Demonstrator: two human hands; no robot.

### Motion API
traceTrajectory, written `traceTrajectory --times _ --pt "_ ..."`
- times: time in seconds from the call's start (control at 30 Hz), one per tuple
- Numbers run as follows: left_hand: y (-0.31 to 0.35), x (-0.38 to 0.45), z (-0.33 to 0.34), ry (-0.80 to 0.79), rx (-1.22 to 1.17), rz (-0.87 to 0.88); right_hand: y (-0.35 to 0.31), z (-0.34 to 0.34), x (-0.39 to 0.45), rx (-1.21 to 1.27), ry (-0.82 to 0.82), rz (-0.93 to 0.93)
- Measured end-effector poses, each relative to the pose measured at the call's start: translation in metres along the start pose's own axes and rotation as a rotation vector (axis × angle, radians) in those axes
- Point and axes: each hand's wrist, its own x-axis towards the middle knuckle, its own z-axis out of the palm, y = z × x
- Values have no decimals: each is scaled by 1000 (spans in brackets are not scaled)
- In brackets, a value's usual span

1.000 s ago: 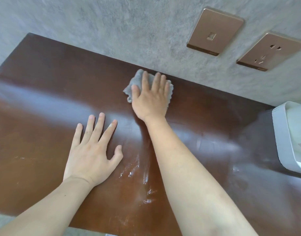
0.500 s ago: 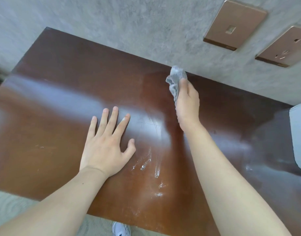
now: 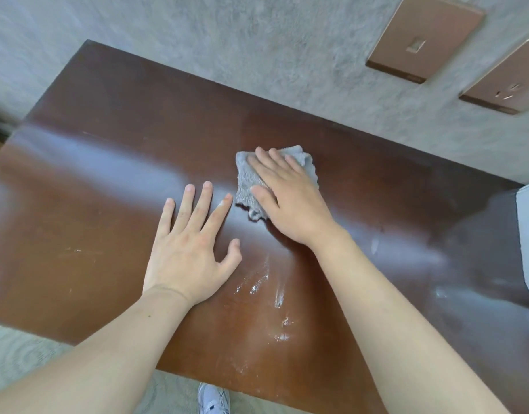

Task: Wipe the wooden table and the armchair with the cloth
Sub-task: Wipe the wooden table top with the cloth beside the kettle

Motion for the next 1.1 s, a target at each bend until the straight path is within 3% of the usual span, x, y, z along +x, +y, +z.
traceTrajectory --times 0.13,0.4,0.53,0.67,0.9,1.03,1.1 --pt "2 2 1 8 -17 3 0 4 -50 -42 -38 -3" --pt "1 4 1 15 -6 0 38 -18 73 -100 56 206" --pt "-1 4 3 11 -9 -1 39 -14 85 -109 -19 141" --pt "-1 4 3 -11 -10 3 23 -4 33 -63 -3 88" --pt "0 5 1 -16 -33 -18 -28 12 -107 242 64 121" --pt "1 5 -1 -21 -45 -19 -40 2 -165 817 215 511" --pt "1 4 -2 -13 -52 -20 -54 4 -192 915 305 567"
